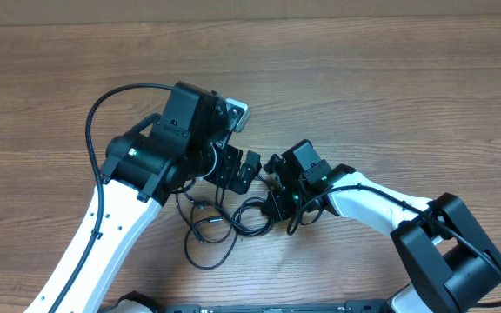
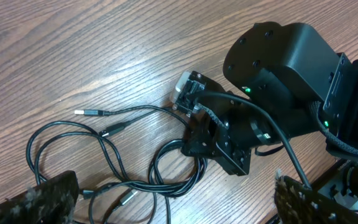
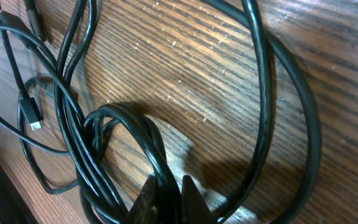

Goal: Untangle cables

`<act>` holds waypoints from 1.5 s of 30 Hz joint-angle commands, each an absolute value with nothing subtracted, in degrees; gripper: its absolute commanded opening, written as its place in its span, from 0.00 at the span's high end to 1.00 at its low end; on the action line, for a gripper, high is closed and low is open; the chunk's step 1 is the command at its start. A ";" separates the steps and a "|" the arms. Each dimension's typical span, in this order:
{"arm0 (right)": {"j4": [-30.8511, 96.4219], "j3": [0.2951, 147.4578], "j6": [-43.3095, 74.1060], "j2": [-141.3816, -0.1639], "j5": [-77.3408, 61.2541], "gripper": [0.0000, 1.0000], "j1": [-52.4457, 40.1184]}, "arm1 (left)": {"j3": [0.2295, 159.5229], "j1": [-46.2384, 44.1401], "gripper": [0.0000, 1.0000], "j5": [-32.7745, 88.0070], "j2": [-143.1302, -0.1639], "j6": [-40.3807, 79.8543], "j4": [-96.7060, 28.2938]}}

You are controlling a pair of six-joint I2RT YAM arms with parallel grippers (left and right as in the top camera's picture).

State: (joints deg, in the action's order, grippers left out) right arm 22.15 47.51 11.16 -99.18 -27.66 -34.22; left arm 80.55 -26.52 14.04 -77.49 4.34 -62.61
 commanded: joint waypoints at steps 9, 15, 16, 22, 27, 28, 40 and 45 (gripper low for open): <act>31.11 54.54 12.29 -91.05 -27.94 0.96 -28.38 | 81.47 -26.28 0.00 13.58 -77.62 4.95 -63.86; 31.57 58.30 11.42 -82.87 -31.42 0.96 -26.55 | 81.47 -26.28 0.00 19.35 -77.62 -2.74 -63.44; 31.59 58.72 10.50 -81.52 -31.86 0.96 -26.55 | 81.47 -26.28 0.00 20.84 -77.62 -4.73 -63.22; 31.99 59.40 7.49 -74.39 -33.76 0.96 -26.55 | 81.47 -26.26 0.00 23.83 -77.56 -12.56 -62.35; 32.56 59.40 7.20 -67.99 -33.78 0.96 -25.47 | 81.49 -26.26 0.00 27.11 -75.96 -21.06 -59.02; 32.69 59.40 7.20 -67.02 -33.78 0.96 -25.21 | 81.49 -26.26 0.00 28.27 -75.57 -22.98 -58.85; 32.42 59.40 4.67 -59.81 -42.54 0.96 -24.36 | 81.49 -26.26 0.00 32.01 -72.95 -34.81 -59.29; 31.07 59.40 2.66 -58.48 -47.75 0.96 -24.36 | 81.49 -26.26 0.00 36.95 -72.95 -38.98 -59.75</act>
